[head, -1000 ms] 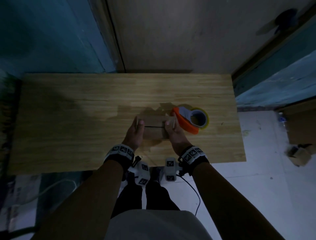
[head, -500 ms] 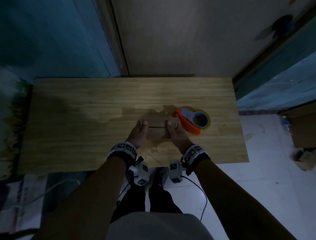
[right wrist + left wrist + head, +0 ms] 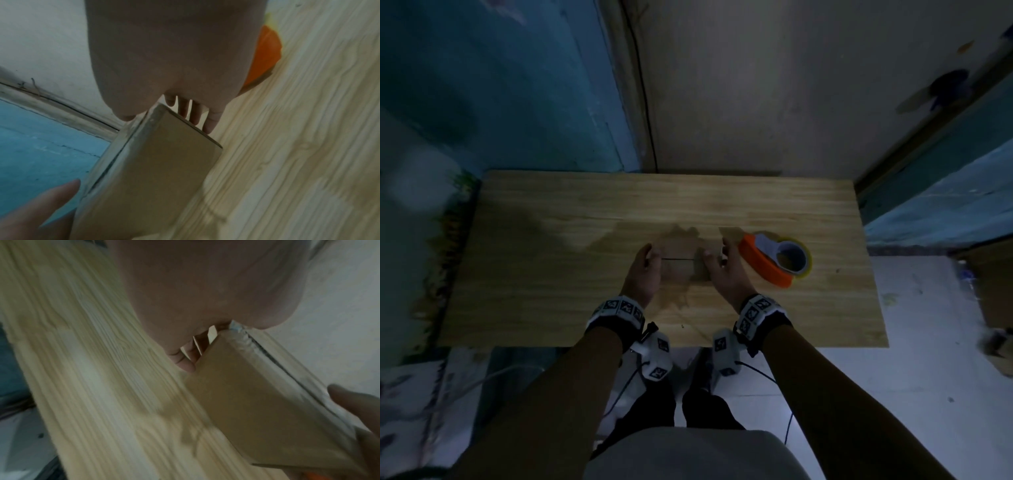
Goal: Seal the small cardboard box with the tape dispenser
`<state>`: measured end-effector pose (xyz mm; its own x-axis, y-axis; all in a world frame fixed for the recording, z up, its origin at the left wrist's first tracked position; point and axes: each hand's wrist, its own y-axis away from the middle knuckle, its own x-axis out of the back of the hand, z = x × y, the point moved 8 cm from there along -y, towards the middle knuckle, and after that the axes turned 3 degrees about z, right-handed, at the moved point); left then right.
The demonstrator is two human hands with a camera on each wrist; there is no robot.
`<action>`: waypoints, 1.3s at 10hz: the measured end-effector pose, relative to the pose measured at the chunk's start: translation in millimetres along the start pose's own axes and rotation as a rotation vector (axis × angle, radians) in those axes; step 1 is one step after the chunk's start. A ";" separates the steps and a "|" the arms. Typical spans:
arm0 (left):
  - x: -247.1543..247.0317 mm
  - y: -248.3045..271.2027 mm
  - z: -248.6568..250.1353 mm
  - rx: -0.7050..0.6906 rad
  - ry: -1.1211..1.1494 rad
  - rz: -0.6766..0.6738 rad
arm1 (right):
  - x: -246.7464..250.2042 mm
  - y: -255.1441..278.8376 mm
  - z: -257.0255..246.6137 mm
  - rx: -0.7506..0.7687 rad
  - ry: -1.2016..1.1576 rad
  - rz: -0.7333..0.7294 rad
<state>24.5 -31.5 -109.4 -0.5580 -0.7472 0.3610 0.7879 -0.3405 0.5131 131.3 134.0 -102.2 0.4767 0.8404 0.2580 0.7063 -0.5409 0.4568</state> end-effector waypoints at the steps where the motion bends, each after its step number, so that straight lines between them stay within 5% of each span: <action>1: 13.1 -0.5 7.0 -0.050 -0.030 0.002 | -14.0 -6.0 -5.9 0.053 0.020 -0.053; 4: 11.6 0.4 7.4 -0.176 -0.138 -0.052 | -23.6 -2.2 -2.8 0.087 0.039 -0.040; 9: 20.2 8.4 10.5 -0.116 -0.023 -0.016 | -19.5 1.4 -12.4 0.098 0.066 -0.013; 11: 35.0 9.3 10.1 0.020 0.055 0.048 | -10.2 0.3 -0.7 0.005 0.058 0.038; 13: 64.0 12.4 33.4 -0.022 0.260 0.191 | 16.4 -1.4 -20.7 0.024 0.007 0.156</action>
